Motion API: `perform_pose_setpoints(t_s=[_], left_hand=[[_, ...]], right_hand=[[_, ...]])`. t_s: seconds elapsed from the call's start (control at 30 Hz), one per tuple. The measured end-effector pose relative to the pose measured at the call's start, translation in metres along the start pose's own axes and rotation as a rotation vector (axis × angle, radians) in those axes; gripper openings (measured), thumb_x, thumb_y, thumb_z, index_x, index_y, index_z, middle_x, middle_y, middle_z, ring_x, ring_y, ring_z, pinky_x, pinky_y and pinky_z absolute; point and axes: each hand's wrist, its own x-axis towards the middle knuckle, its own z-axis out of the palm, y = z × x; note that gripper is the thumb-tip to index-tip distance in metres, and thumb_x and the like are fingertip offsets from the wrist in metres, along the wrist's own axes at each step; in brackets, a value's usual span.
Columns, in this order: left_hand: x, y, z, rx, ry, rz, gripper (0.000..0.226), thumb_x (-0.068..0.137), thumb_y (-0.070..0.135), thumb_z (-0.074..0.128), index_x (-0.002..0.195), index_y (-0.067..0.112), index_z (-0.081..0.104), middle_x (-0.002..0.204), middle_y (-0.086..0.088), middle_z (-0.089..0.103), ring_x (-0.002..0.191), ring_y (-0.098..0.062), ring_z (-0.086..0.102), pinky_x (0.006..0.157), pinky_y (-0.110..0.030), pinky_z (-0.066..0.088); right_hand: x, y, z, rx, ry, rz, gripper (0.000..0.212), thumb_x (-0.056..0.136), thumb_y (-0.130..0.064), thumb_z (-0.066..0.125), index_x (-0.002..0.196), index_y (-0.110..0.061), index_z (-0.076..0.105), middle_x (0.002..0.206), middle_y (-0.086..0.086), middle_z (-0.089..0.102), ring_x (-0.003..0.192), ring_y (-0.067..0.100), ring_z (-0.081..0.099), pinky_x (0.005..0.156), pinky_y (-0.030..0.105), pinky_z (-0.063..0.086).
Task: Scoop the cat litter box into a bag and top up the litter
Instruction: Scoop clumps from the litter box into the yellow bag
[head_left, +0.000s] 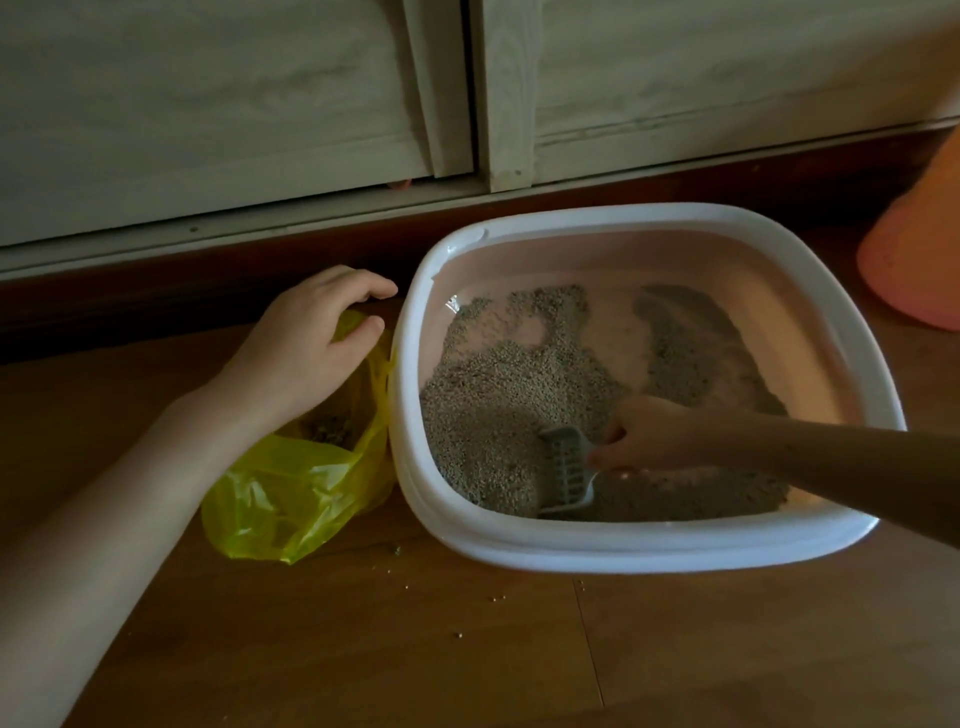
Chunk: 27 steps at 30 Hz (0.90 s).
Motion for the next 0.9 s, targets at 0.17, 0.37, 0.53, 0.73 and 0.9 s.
perform_pose_setpoints(t_s=[0.17,0.37,0.53,0.73,0.9], left_hand=[[-0.001,-0.003,-0.001,0.008,-0.005,-0.008,0.031,0.092,0.015,0.055,0.122,0.019,0.059,0.113,0.015,0.051,0.106,-0.001,0.047,0.088,-0.017,0.033],[-0.004,-0.006,-0.004,0.013,-0.004,-0.016,0.031,0.092,0.015,0.055,0.122,0.019,0.059,0.116,0.012,0.053,0.108,-0.002,0.048,0.089,-0.019,0.034],[-0.007,-0.006,-0.007,0.017,-0.007,-0.023,0.031,0.092,0.015,0.055,0.123,0.018,0.058,0.115,0.013,0.052,0.106,0.000,0.045,0.085,-0.009,0.032],[-0.009,-0.011,-0.011,0.009,-0.005,-0.034,0.031,0.093,0.016,0.054,0.124,0.019,0.057,0.117,0.014,0.052,0.108,0.000,0.046,0.083,-0.006,0.030],[-0.010,-0.014,-0.013,0.007,0.000,-0.039,0.032,0.093,0.016,0.054,0.124,0.018,0.057,0.121,0.009,0.055,0.112,-0.004,0.049,0.089,-0.014,0.033]], right_hand=[[0.014,-0.007,0.019,0.131,0.059,0.047,0.042,0.086,-0.040,0.065,0.049,-0.019,0.061,0.039,-0.008,0.049,0.029,0.001,0.037,0.043,0.017,0.035],[0.025,-0.022,0.029,0.229,0.111,0.064,0.041,0.084,-0.044,0.065,0.054,-0.017,0.062,0.045,-0.005,0.049,0.032,0.003,0.037,0.040,0.017,0.031],[0.034,-0.035,0.032,0.305,0.156,0.033,0.041,0.084,-0.047,0.064,0.058,-0.016,0.060,0.048,-0.003,0.043,0.040,0.009,0.035,0.044,0.021,0.028],[0.037,-0.034,0.038,0.316,0.242,-0.008,0.042,0.084,-0.048,0.064,0.063,-0.012,0.068,0.046,-0.006,0.045,0.038,0.004,0.036,0.045,0.022,0.030],[0.035,-0.040,0.032,0.458,0.287,-0.050,0.039,0.084,-0.044,0.067,0.056,-0.016,0.067,0.046,-0.004,0.046,0.040,0.007,0.035,0.042,0.022,0.029]])
